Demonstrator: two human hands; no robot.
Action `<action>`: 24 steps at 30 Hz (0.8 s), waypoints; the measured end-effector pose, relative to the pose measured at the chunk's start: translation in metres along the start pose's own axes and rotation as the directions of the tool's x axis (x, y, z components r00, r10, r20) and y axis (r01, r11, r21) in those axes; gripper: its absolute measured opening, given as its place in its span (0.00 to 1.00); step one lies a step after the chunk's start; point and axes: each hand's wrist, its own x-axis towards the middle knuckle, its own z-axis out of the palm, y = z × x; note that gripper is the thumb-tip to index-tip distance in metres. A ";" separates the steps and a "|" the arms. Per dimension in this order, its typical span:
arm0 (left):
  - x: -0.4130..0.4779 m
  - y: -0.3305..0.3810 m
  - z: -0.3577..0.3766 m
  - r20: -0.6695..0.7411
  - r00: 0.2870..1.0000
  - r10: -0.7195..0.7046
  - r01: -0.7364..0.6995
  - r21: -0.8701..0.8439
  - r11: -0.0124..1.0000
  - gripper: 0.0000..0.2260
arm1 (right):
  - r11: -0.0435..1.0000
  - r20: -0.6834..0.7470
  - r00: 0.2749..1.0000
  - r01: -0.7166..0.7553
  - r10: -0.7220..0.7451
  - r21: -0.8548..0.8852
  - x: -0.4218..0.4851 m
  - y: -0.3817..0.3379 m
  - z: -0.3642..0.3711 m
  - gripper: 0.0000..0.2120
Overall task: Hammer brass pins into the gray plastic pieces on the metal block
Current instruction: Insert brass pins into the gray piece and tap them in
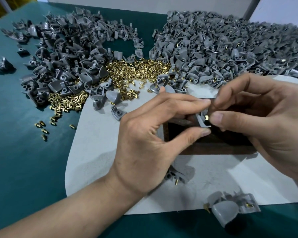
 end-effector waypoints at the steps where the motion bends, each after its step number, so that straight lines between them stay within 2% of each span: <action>1: 0.000 0.000 0.000 0.000 1.000 -0.001 0.001 0.004 1.000 0.15 | 1.000 0.000 1.000 0.002 -0.002 -0.006 0.000 0.000 0.000 0.14; 7: 0.000 0.000 0.000 -0.002 1.000 0.000 0.000 0.001 1.000 0.15 | 0.997 -0.027 0.999 0.018 -0.020 -0.076 -0.003 -0.002 0.003 0.10; 11: 0.001 0.001 0.000 0.000 1.000 -0.003 0.003 -0.001 1.000 0.15 | 0.982 -0.040 0.998 0.049 -0.057 -0.183 -0.003 -0.006 0.005 0.09; 18: -0.001 0.000 0.001 -0.001 1.000 0.001 -0.001 0.033 0.999 0.15 | 0.946 -0.015 0.994 0.102 -0.112 -0.307 -0.004 -0.006 0.003 0.07; 24: -0.001 0.000 0.002 0.006 1.000 0.007 -0.007 0.067 0.998 0.16 | 0.964 -0.014 0.996 0.080 -0.086 -0.255 -0.003 -0.007 0.004 0.07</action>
